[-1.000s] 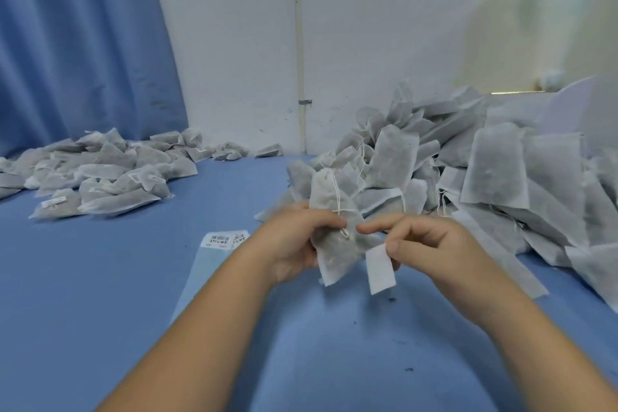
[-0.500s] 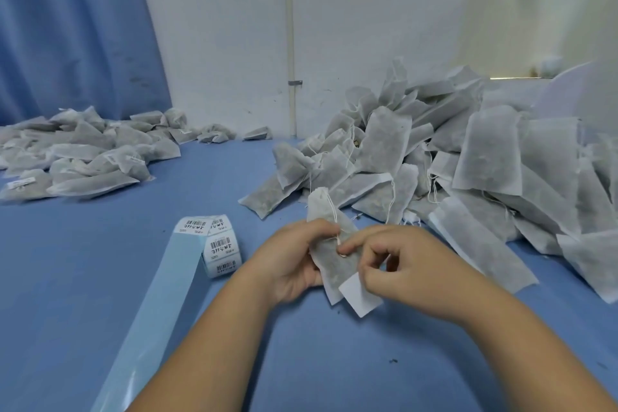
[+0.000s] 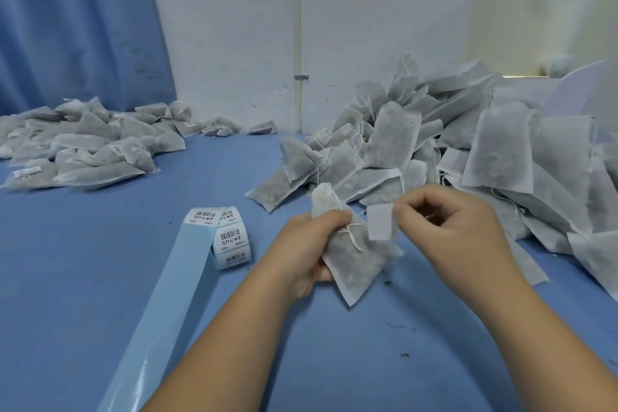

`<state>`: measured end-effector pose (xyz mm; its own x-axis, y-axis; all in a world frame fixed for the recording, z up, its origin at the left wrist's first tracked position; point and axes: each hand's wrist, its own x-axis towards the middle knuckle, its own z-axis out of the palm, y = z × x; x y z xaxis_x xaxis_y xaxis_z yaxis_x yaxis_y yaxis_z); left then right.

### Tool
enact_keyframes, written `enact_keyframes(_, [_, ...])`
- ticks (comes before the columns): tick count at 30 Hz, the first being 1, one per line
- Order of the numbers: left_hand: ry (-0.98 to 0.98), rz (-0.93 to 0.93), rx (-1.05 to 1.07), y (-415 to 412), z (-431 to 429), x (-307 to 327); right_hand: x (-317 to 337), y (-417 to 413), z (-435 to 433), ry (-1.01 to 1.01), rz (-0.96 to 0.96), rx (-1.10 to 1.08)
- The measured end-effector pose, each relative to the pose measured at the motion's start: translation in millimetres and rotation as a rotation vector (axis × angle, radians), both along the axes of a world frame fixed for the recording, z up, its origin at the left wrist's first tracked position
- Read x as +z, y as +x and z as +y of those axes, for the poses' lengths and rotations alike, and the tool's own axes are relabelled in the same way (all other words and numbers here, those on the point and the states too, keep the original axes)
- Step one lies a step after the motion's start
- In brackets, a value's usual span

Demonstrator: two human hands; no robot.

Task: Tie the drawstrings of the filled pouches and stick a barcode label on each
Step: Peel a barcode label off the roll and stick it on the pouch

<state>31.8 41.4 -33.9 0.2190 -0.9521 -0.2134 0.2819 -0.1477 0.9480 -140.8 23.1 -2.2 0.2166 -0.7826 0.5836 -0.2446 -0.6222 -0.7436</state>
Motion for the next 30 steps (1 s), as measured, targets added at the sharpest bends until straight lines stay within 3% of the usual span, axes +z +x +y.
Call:
enact_keyframes(6, [0.015, -0.026, -0.035, -3, 2, 0, -13, 14, 1, -0.397, 0.142, -0.248])
enact_keyframes(15, [0.004, 0.031, -0.11, -7, 10, 6, -23, 20, -1, -0.678, 0.235, -0.216])
enact_keyframes(30, [-0.051, 0.16, -0.108, -4, 14, 11, -24, 16, 2, -0.546, 0.536, 0.052])
